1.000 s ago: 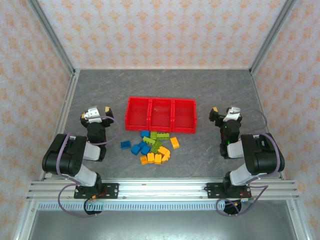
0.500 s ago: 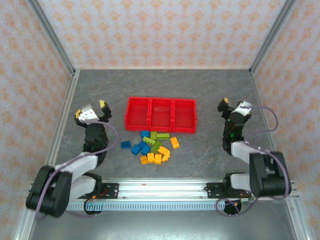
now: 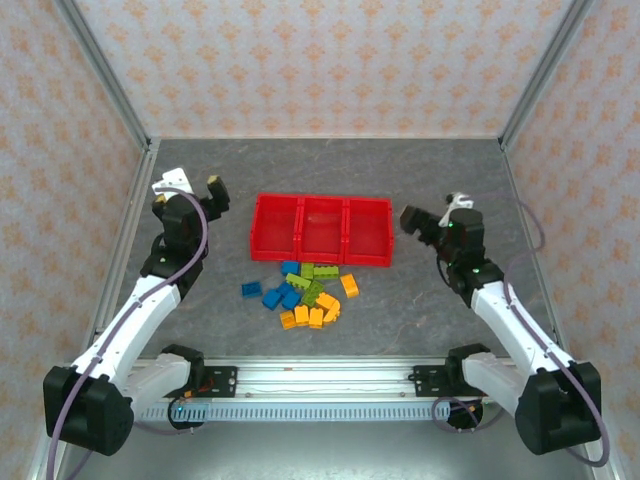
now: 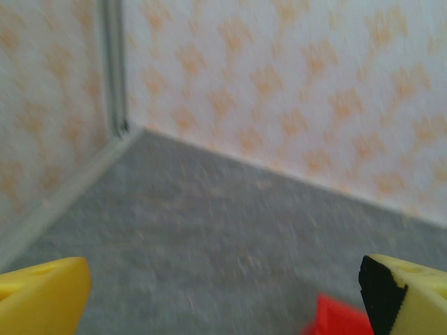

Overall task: Sort the legos into containers by color
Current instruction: Pick up the lego from the bottom-center of the table.

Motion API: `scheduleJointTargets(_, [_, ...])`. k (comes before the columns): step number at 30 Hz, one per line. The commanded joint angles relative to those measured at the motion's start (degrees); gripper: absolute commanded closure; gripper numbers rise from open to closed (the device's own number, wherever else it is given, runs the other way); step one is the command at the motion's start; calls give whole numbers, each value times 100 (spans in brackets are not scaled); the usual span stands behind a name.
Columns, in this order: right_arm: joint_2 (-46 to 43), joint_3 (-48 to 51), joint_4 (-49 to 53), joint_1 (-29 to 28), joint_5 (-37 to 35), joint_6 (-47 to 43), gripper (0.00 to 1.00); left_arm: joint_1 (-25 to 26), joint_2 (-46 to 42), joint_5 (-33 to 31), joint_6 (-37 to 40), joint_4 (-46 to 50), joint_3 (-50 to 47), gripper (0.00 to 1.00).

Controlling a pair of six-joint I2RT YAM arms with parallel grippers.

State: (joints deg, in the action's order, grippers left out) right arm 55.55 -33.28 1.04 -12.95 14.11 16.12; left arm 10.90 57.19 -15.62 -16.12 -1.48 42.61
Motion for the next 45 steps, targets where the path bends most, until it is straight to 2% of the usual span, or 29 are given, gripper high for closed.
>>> scheduleJointTargets(1, [-328,314,1198,-515,290,162,5,10,-88,1274,-853,1472,162,1])
scheduleJointTargets(5, [-320,413,1334,-1502,-120,643,4,61,-321,1903,-1373,1956,-6,1])
scheduleJointTargets(13, [841,22,1626,-2743,-669,789,7,133,-1129,2580,-1003,3147,219,1])
scheduleJointTargets(17, [1609,-383,1843,-3133,-1002,746,11,132,-1634,2593,-928,3681,369,1])
scheduleJointTargets(21, [2193,-712,1807,-3468,-1185,642,15,132,-1992,2699,-991,3830,204,1])
scheduleJointTargets(24, [2600,-988,1930,-3637,-1354,595,19,134,-2128,2800,-1079,3854,91,1])
scheduleJointTargets(28, [3101,-1237,2102,-3740,-1464,600,26,132,-2261,2616,-1148,3800,83,1])
scheduleJointTargets(37, [3389,-1392,2219,-3801,-1894,964,37,137,-2275,2570,-1147,3770,35,1])
scheduleJointTargets(45, [3811,-1647,2133,-3843,-1903,933,39,133,-2114,2867,-1060,3695,13,1])
